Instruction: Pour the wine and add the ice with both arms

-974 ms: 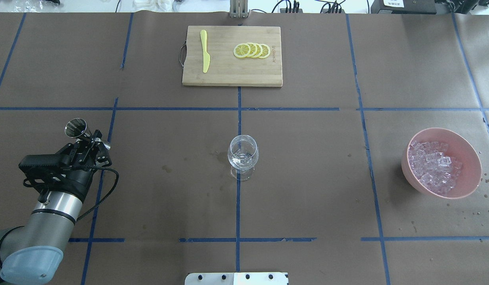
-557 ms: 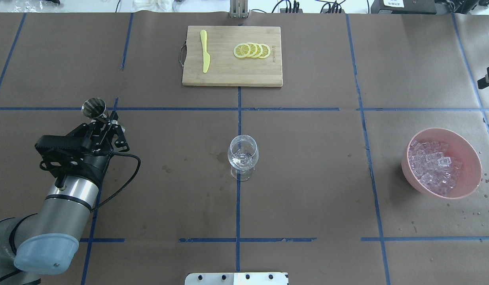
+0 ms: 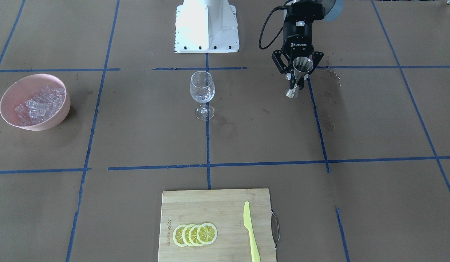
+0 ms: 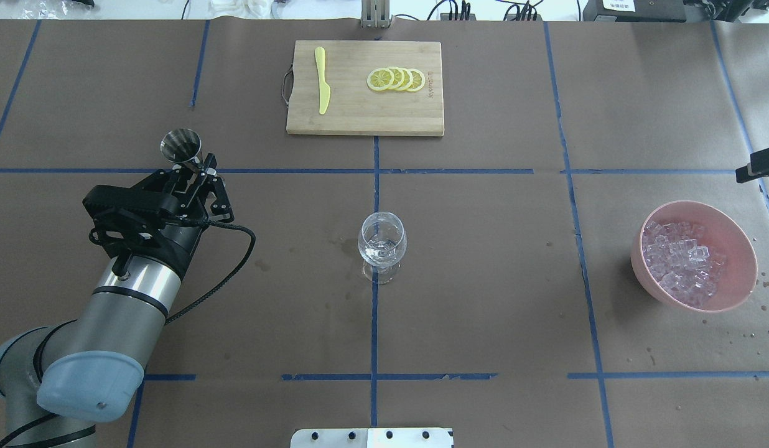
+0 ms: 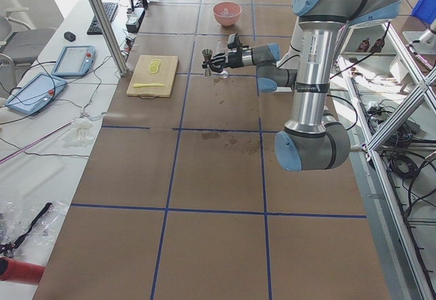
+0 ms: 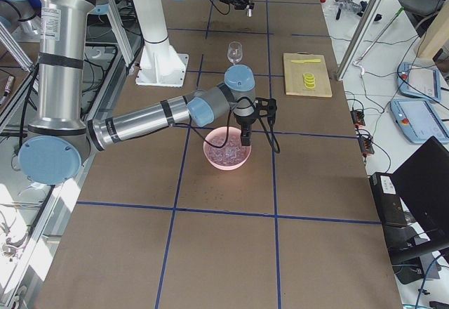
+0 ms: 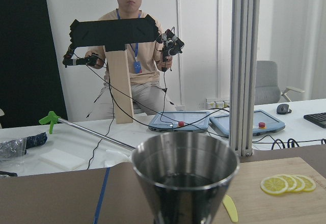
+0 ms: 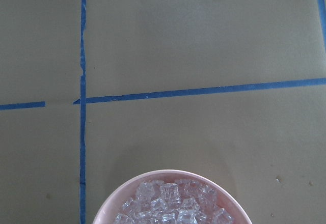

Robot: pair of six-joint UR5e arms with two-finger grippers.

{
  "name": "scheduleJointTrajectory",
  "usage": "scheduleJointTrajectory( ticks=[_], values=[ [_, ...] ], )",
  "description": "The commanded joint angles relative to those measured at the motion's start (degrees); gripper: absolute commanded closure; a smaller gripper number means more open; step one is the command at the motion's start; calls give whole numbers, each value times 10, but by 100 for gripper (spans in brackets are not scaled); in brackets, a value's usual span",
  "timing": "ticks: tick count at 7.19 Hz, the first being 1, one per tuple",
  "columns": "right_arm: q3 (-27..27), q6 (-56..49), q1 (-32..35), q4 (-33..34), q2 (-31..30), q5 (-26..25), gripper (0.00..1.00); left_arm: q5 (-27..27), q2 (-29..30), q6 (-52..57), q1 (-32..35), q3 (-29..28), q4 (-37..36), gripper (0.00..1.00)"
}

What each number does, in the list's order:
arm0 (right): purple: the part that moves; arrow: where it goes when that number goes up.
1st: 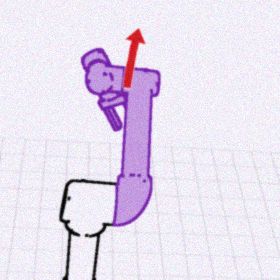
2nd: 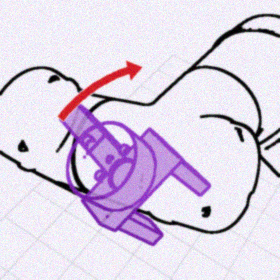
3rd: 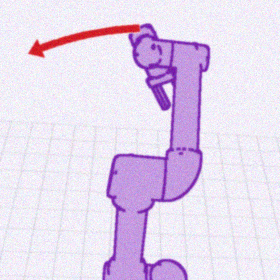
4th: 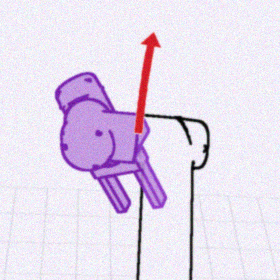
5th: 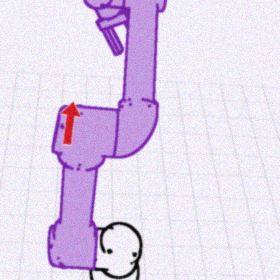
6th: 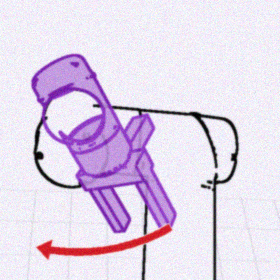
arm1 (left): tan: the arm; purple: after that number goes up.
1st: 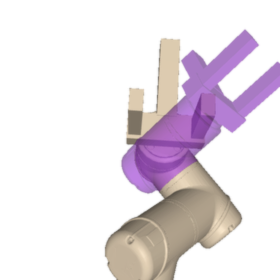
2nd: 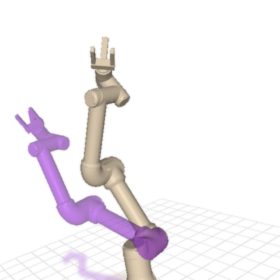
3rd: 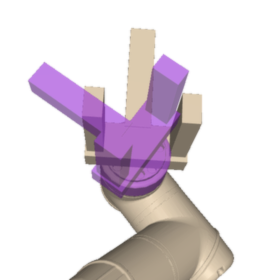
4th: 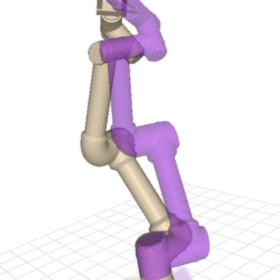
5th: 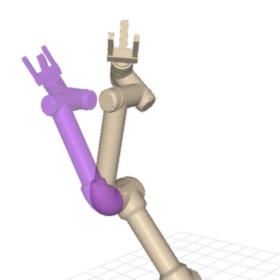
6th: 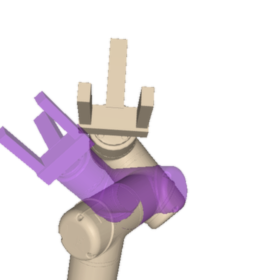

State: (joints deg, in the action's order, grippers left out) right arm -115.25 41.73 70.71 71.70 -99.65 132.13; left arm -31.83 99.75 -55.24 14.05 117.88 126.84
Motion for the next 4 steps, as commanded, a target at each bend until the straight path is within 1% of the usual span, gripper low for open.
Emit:
scheduleJointTrajectory(
  ticks=[1, 2, 3, 4],
  values=[
    [-1, 26, -36, -37, -34, -23, 0, -34, 25, 48, -1, 2, -5, 100],
    [-2, 27, -45, -37, -39, -27, 0, -34, 31, 69, -4, 2, -6, 100],
    [-2, 27, -58, -38, -43, -47, 0, -35, 60, 89, -7, -1, -19, 100],
    [-2, 29, -64, -39, -43, -49, 0, -35, 84, 96, -9, -3, -43, 100]
  ],
)
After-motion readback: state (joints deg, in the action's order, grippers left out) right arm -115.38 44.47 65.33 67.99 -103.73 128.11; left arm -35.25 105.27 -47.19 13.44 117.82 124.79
